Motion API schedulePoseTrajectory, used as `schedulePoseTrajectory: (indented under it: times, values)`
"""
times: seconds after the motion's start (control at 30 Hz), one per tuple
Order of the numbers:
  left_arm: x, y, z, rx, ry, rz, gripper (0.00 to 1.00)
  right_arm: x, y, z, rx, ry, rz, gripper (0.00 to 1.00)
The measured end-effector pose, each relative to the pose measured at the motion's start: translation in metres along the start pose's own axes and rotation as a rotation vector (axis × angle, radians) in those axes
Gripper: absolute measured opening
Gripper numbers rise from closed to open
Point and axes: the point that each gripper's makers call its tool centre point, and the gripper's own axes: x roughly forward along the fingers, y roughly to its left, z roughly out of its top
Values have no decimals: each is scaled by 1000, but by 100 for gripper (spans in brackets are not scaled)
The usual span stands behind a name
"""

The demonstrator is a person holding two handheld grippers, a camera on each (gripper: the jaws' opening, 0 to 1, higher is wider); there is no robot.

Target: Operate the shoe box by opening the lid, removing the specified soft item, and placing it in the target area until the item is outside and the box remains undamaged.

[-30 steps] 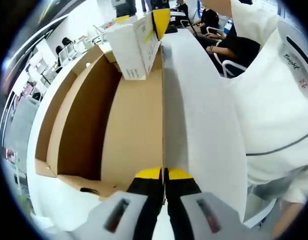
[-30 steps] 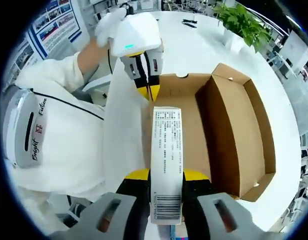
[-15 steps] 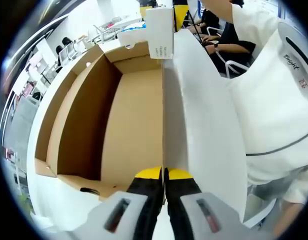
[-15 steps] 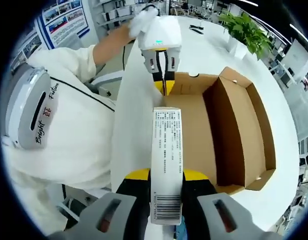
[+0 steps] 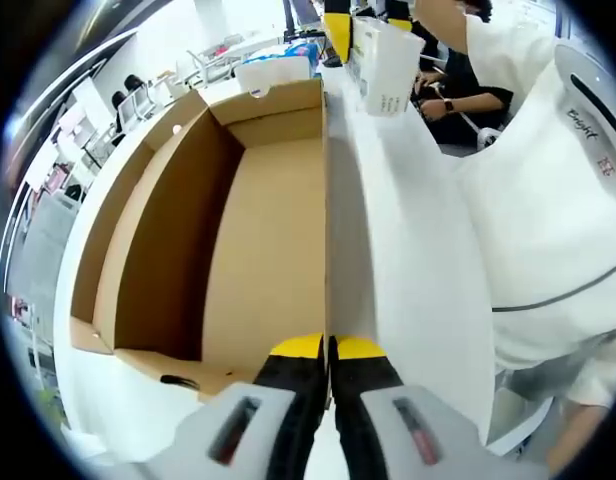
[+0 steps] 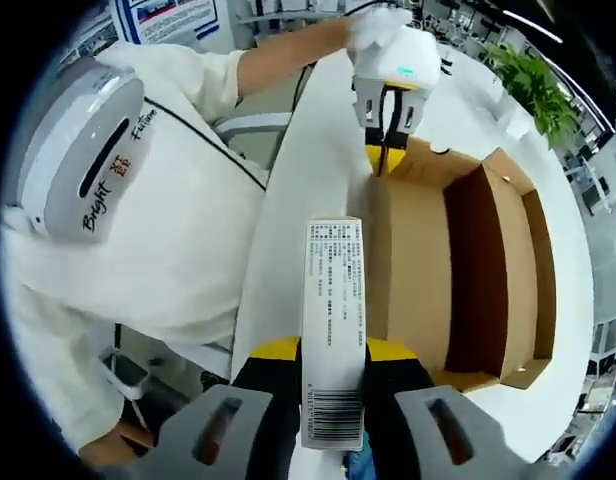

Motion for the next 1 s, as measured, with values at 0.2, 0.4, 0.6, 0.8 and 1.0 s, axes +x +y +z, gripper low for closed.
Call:
schedulePoseTrajectory:
  times: [0.2,0.4,0.6,0.8,1.0]
  values:
    - [0,0,0,3,-2,-2,1,-1,5,-6,-20,-6,-25,21]
    - [0,0,0,1,-3,-1,1,-9,18,-31,-106,84,-52,21]
    - [0,0,0,1,-1,0,1,-5,22,-48,-68,79,-91,21]
    - [0,0,0,1,-4,0,1,-3,26,-55,-22,49,-88,21]
    - [0,0,0,2,-4,2,1,-4,38,-75,17,75,-54,21]
